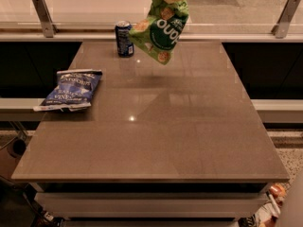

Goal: Move green rice chip bag near pepsi can

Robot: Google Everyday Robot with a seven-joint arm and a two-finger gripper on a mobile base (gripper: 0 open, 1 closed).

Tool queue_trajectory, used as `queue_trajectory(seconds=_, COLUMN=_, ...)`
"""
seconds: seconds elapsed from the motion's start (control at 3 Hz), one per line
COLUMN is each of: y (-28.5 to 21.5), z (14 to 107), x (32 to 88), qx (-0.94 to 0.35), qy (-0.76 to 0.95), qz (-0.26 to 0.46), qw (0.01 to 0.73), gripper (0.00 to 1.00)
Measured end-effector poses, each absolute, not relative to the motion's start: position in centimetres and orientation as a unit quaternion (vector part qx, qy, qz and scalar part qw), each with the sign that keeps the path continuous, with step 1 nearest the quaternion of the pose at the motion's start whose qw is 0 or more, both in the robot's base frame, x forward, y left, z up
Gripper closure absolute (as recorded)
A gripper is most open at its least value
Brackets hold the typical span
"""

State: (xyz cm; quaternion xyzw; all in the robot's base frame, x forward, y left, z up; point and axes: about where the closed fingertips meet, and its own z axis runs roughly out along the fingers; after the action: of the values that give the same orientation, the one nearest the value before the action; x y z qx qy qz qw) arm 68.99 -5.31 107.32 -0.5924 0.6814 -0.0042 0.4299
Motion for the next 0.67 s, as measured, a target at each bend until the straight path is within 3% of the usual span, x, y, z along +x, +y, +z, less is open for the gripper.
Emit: queue_trajectory(seconds=0.67, y=-5.7, z=104.6, x=74.7, qx=-0.577, qy=0.707, qz=-0.042, qw=0.407, gripper=1.0)
